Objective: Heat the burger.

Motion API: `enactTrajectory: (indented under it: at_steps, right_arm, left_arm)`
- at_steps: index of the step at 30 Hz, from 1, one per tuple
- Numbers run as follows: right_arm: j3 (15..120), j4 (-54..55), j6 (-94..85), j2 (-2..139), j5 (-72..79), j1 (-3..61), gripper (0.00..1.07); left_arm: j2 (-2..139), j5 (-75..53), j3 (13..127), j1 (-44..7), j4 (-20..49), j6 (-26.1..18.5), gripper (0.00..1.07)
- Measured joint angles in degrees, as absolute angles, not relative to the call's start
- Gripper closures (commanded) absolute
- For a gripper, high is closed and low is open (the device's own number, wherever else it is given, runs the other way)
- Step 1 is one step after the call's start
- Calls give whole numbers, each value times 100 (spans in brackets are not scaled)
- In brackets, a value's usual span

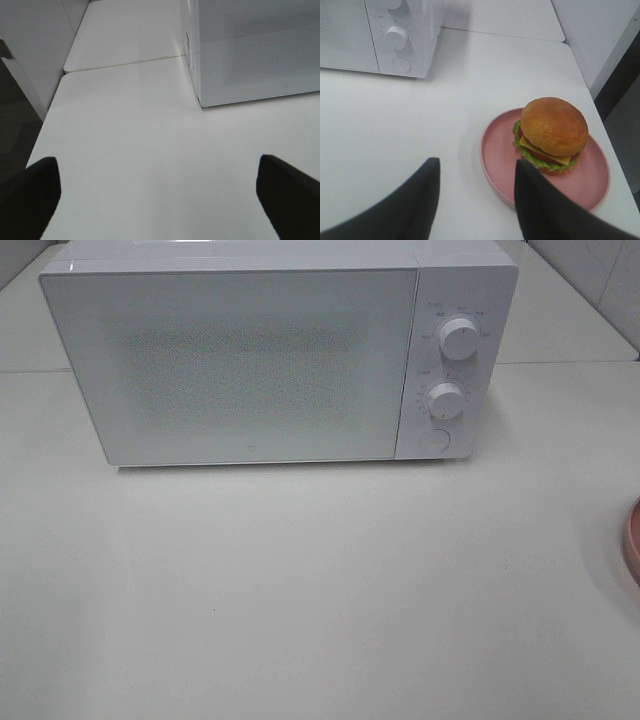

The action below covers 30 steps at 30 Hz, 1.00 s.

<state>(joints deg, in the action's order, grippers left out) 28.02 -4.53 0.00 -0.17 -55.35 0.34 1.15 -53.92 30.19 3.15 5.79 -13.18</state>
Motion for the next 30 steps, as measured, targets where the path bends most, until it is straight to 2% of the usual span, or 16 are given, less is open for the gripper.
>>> enactTrajectory:
  at_steps: [5,13,18,30]
  right_arm:
    - [2802,-453,0,-17,-5535,34,58]
    - [2802,-453,0,-17,-5535,34,58]
    - [2802,-458,0,-17,-5535,34,58]
    - [2802,-458,0,-17,-5535,34,58]
  left_arm:
    - [-29,-5947,2922,315,573,-1318,6]
    - [-29,-5947,2871,315,550,-1197,6]
    - [-29,-5947,2871,315,304,-837,6]
    - [-29,-5947,2871,315,298,-814,6]
